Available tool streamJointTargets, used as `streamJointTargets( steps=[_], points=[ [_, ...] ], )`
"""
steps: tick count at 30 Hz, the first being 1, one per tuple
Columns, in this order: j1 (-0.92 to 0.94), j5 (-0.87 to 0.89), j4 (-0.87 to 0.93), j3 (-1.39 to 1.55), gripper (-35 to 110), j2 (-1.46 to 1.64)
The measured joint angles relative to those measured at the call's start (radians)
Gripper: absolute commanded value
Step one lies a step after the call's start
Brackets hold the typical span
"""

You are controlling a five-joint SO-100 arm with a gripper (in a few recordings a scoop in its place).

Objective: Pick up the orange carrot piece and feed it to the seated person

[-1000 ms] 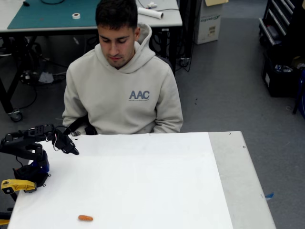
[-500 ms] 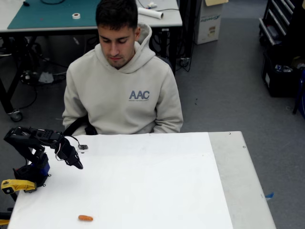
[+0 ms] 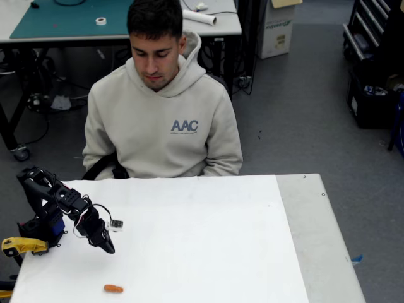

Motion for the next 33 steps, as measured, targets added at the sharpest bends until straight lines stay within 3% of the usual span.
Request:
streamJointTargets(
  steps=[13, 33],
  points=[
    [0.158, -0.002, -0.002, -0.291, -3, -0.304],
    [0.176, -0.018, -0.02, -0.325, -2, -0.333]
  ],
)
